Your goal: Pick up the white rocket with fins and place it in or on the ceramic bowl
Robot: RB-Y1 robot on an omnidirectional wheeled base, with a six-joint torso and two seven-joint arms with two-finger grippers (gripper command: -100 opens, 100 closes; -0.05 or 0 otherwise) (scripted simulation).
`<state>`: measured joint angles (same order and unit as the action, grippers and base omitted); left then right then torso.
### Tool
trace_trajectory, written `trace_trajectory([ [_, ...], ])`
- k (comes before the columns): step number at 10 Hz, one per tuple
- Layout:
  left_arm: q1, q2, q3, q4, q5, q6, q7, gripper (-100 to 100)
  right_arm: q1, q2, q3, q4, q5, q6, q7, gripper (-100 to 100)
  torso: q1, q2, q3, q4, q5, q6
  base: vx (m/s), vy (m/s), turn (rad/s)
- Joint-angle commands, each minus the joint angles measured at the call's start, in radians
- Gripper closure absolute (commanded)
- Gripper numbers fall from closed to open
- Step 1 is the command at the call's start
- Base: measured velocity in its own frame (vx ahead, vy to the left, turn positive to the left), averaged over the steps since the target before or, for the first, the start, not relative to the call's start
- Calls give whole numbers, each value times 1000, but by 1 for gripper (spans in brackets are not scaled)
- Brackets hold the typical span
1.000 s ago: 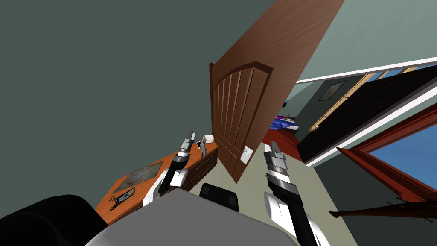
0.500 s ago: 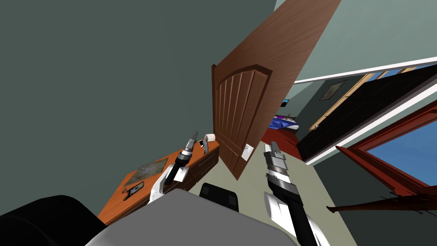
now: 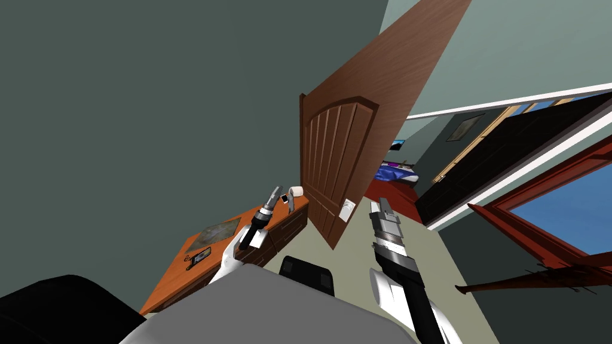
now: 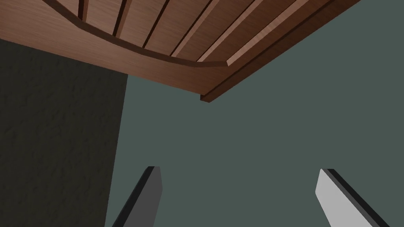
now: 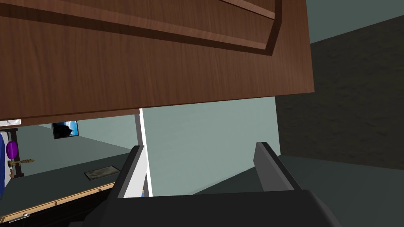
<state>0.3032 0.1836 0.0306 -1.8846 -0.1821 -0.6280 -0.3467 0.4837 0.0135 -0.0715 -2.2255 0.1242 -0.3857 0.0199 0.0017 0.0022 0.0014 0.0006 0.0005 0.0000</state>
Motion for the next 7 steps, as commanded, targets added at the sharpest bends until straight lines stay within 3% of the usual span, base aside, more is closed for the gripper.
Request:
trace_trajectory([
  [1,-27,8,1,50,-13,-11,-37,-100,0,0,0,0,0,0,0,0,0,0,0,0,0,0,-47,37,12],
  [2,-53,12,0,76,-25,-21,-68,-100,0,0,0,0,0,0,0,0,1,0,0,0,0,0,-72,51,18],
  [3,-53,12,0,98,-25,-21,-72,-100,0,0,0,0,0,0,0,0,1,2,1,0,0,0,-59,35,1],
  [4,-80,14,-1,137,-37,-31,-108,-100,0,0,0,0,0,0,0,0,1,1,1,0,0,0,-47,31,17],
  [5,-80,14,-1,147,-37,-31,-108,-100,0,0,0,0,0,0,0,0,0,1,0,0,0,0,-30,23,5],
  [6,-106,16,-2,186,-48,-41,-145,-100,0,0,0,0,0,0,0,0,0,0,0,0,0,0,-31,31,16],
  [7,-106,16,-2,198,-48,-41,-145,-100,0,0,0,0,0,0,0,0,0,0,0,0,0,0,-28,27,3],
])
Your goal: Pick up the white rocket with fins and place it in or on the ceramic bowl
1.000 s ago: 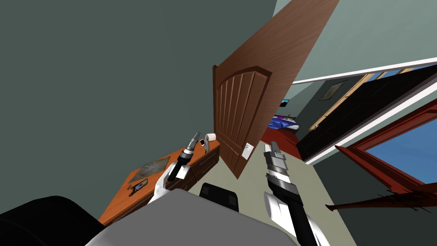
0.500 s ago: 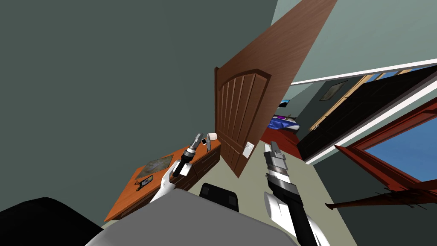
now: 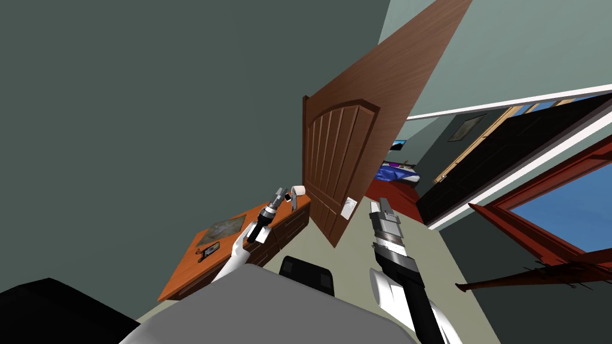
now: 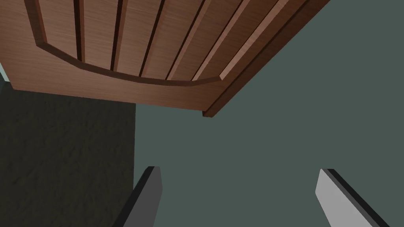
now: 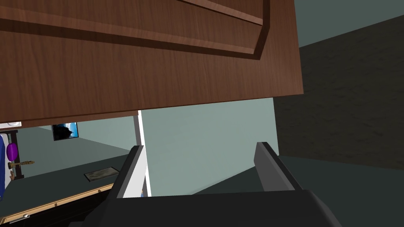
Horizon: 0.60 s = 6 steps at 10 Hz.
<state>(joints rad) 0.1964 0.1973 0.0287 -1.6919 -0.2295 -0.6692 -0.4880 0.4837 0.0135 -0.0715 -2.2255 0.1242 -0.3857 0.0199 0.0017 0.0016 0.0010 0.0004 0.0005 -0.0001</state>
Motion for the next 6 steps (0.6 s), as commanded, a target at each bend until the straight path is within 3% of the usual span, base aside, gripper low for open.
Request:
trace_trajectory([
  [1,-26,3,-1,50,-12,-10,-42,-100,0,0,0,0,0,0,0,0,0,0,0,0,0,0,-32,24,16],
  [3,-51,3,-2,109,-23,-19,-80,-100,0,0,0,0,0,0,0,0,0,0,0,0,0,0,-32,35,13],
  [4,-76,1,-4,138,-33,-28,-118,-100,0,0,0,0,0,0,0,0,0,0,0,0,0,0,-22,30,19],
  [5,-76,1,-4,162,-33,-28,-118,-100,0,0,0,0,0,0,0,0,0,0,0,0,0,0,-18,23,6],
  [6,-100,-1,-5,196,-42,-37,-157,-100,0,0,0,0,0,0,0,0,0,-1,0,0,0,0,-14,27,21],
])
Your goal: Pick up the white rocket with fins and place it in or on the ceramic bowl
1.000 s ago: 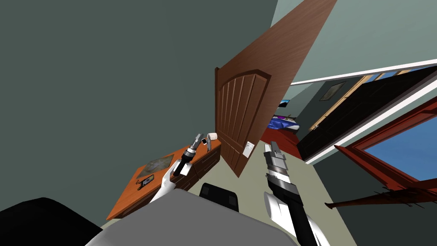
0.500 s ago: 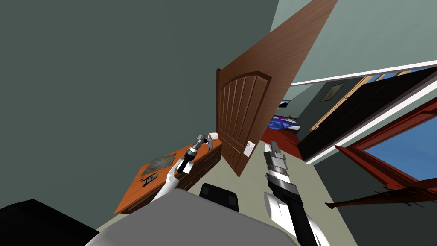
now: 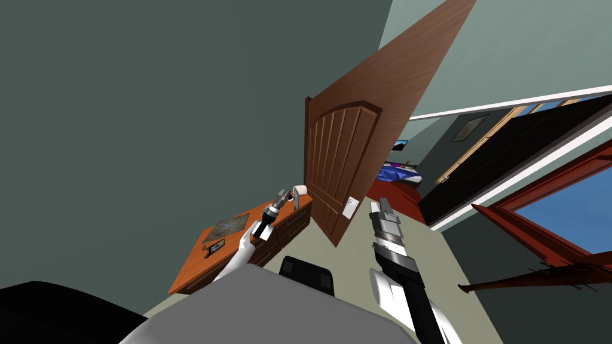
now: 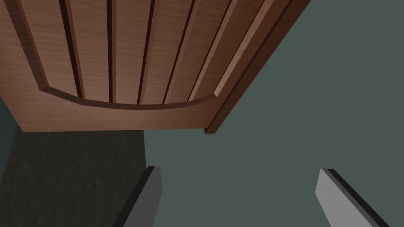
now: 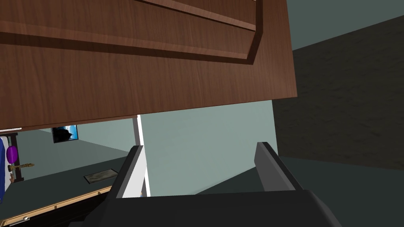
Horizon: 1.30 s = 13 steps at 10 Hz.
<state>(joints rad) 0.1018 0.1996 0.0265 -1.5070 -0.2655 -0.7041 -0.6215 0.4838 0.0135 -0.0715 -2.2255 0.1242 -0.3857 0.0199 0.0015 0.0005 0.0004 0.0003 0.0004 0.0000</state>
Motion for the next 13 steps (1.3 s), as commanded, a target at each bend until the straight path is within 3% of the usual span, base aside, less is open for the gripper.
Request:
trace_trajectory([
  [1,-5,-3,-3,31,-6,-2,-23,-100,0,0,0,0,0,0,0,0,0,0,0,0,0,0,-9,20,5],
  [2,-28,-5,-5,71,-14,-10,-62,-100,0,0,0,0,0,0,0,0,0,0,0,0,0,0,-7,23,17],
  [3,-28,-5,-5,86,-14,-10,-62,-100,0,0,0,0,0,0,0,0,0,0,0,0,0,0,-4,22,8],
  [4,-50,-9,-7,120,-22,-18,-100,-100,0,0,0,0,0,0,0,0,0,-1,0,0,0,0,1,26,22],
  [5,-50,-9,-7,140,-22,-18,-100,-100,0,0,0,0,0,0,0,0,0,-1,0,0,0,0,4,18,4],
  [6,-71,-12,-9,172,-29,-25,-138,-100,0,0,0,0,0,0,0,0,-1,-1,-1,0,0,0,8,18,19],
  [8,-71,-12,-9,194,-29,-25,-138,-100,0,0,0,0,0,0,0,0,-1,-1,-1,0,0,0,5,7,3],
  [9,-90,-16,-11,228,-34,-31,-176,-100,0,0,0,0,0,0,0,0,-1,-1,-1,0,0,0,11,13,20],
  [10,-90,-16,-11,248,-34,-31,-176,-100,0,0,0,0,0,0,0,0,-1,-2,-1,0,0,0,14,14,8],
  [11,-108,-20,-13,278,-39,-37,-212,-100,0,0,0,0,0,0,0,0,-1,-2,-1,0,0,0,19,16,19],
  [12,-108,-20,-13,301,-39,-37,-212,-100,0,0,0,0,0,0,0,0,-1,-2,-1,0,0,0,19,14,8],
  [13,-125,-24,-15,341,-43,-43,-248,-100,0,0,0,0,0,0,0,0,-1,-2,-1,0,0,0,27,15,16],
])
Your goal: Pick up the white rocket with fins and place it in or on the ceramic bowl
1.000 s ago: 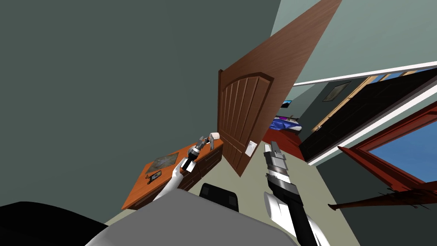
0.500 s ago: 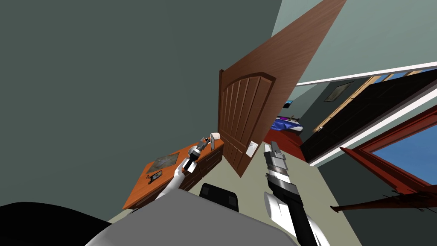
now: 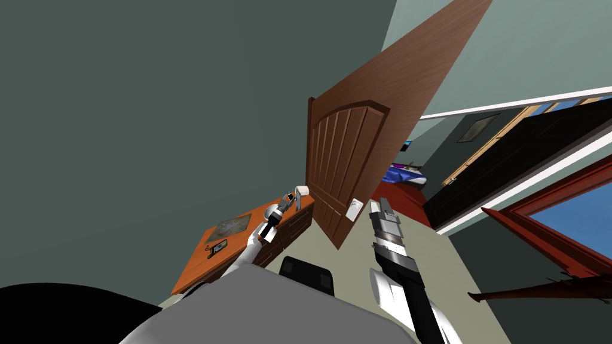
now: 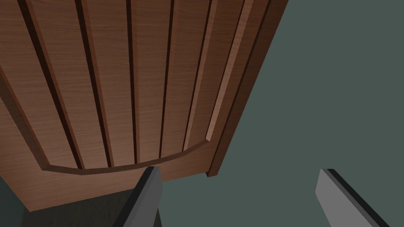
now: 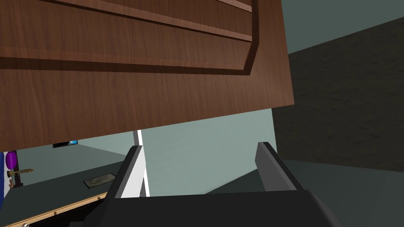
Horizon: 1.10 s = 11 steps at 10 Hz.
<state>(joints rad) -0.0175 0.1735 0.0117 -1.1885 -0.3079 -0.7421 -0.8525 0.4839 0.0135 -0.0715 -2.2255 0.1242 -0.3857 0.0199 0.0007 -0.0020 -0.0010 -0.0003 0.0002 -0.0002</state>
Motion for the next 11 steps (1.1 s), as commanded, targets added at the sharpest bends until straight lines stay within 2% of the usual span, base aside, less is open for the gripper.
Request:
trace_trajectory([
  [1,-6,2,0,35,-1,-5,-17,-100,0,0,0,0,0,0,0,0,0,0,0,0,0,0,27,12,7],
  [2,-21,-3,-2,76,-4,-9,-52,-100,0,0,0,0,0,0,0,0,0,0,0,0,0,0,30,12,23],
  [3,-21,-3,-2,86,-4,-9,-52,-100,0,0,0,0,0,0,0,0,0,0,0,0,0,0,30,9,9],
  [4,-35,-7,-5,116,-7,-14,-86,-100,0,0,0,0,0,0,0,0,0,0,0,0,0,0,37,13,15],
  [5,-35,-7,-5,136,-7,-14,-86,-100,0,0,0,0,0,0,0,0,0,-1,0,0,0,0,32,12,7],
  [6,-48,-12,-7,175,-8,-17,-118,-100,0,0,0,0,0,0,0,0,0,0,0,0,0,0,40,1,20],
  [7,-48,-12,-7,184,-8,-17,-118,-100,0,0,0,0,0,0,0,0,-1,-1,0,0,0,0,38,-5,8],
  [8,-60,-17,-9,220,-10,-20,-149,-100,0,0,0,0,0,0,0,0,-1,-1,0,0,0,0,47,4,17],
  [9,-60,-17,-9,230,-10,-20,-149,-100,0,0,0,0,0,0,0,0,-1,-1,-1,0,0,0,39,5,7],
  [11,-79,-27,-13,313,-10,-25,-206,-100,0,0,0,0,0,0,0,0,0,-1,-1,0,0,0,58,12,20],
])
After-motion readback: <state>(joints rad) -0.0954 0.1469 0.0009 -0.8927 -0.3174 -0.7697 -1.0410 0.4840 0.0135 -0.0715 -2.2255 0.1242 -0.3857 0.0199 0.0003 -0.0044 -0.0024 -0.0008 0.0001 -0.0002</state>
